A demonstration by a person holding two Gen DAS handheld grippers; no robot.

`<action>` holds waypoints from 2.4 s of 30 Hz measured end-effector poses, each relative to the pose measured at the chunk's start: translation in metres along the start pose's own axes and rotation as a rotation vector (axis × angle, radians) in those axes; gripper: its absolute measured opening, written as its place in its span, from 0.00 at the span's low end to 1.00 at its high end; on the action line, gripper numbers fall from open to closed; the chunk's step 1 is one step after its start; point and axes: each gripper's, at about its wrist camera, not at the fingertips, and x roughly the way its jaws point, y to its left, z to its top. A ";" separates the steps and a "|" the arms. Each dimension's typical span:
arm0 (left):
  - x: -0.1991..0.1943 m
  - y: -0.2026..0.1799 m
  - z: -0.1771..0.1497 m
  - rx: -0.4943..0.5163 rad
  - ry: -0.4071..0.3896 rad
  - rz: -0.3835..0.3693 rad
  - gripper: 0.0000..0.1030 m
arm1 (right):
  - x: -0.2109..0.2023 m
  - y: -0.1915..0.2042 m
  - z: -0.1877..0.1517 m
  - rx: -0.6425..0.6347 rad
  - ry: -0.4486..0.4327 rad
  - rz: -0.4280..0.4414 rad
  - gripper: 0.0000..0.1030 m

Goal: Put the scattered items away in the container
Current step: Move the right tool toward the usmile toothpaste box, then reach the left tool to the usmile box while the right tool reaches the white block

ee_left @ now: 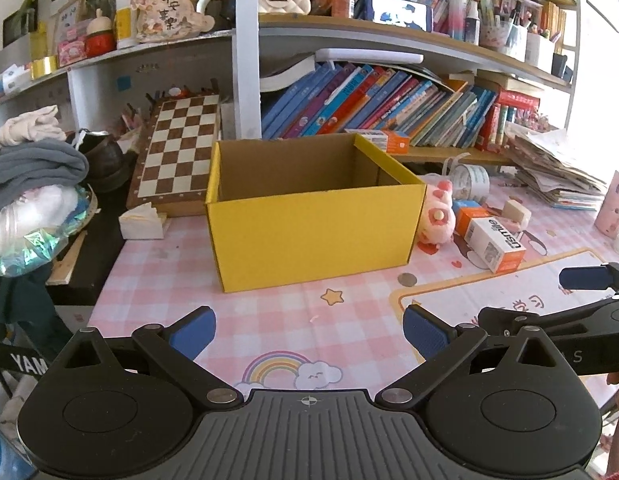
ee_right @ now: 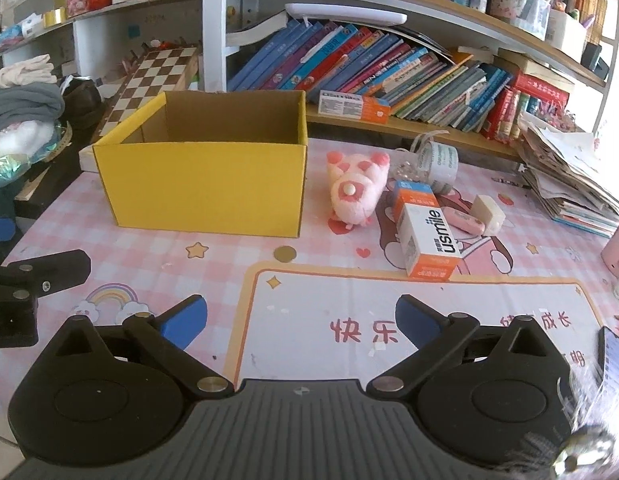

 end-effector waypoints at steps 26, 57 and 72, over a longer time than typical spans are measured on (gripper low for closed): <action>0.017 -0.020 0.008 0.017 0.022 -0.024 0.98 | 0.012 -0.021 0.000 0.021 0.023 -0.016 1.00; 0.069 -0.108 0.033 -0.044 0.077 -0.022 0.98 | 0.051 -0.125 0.016 -0.013 0.078 0.016 1.00; 0.094 -0.172 0.042 -0.032 0.114 -0.041 0.98 | 0.076 -0.192 0.013 0.001 0.105 0.044 1.00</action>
